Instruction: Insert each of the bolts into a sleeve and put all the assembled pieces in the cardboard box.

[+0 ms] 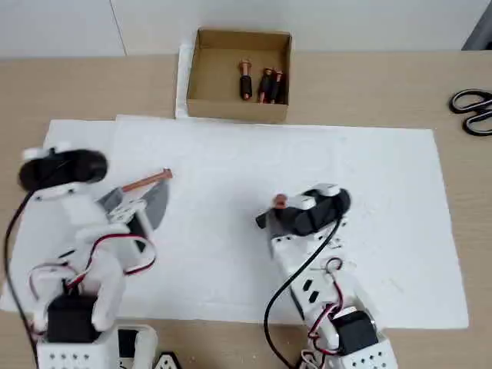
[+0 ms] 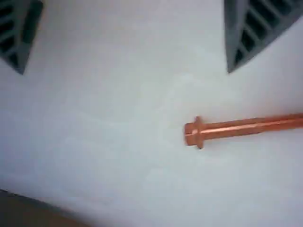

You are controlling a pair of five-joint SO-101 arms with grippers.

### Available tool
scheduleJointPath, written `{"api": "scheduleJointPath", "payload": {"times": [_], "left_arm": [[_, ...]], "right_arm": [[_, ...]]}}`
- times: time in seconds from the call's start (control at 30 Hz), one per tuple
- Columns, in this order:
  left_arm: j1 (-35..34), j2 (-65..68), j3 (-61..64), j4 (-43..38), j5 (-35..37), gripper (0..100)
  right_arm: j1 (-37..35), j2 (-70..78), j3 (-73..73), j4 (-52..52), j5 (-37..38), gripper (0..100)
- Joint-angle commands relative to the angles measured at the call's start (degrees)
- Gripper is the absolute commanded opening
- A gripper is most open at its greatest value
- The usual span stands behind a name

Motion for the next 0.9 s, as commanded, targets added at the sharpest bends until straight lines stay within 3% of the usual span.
{"api": "scheduleJointPath", "payload": {"times": [0.0, 0.2, 0.87], "left_arm": [[-3.43, -3.69, -2.68, 5.71, -0.62, 26], [-6.33, -9.23, -2.33, 8.97, -7.03, 26], [-6.51, -13.19, 1.71, 7.38, -7.65, 26]], "right_arm": [[4.44, -0.31, -5.8, -1.36, 4.84, 0.3], [5.05, 10.15, -18.55, -3.82, 12.22, 0.3], [3.38, 108.0, -91.87, -40.57, 12.48, 0.3]]}}
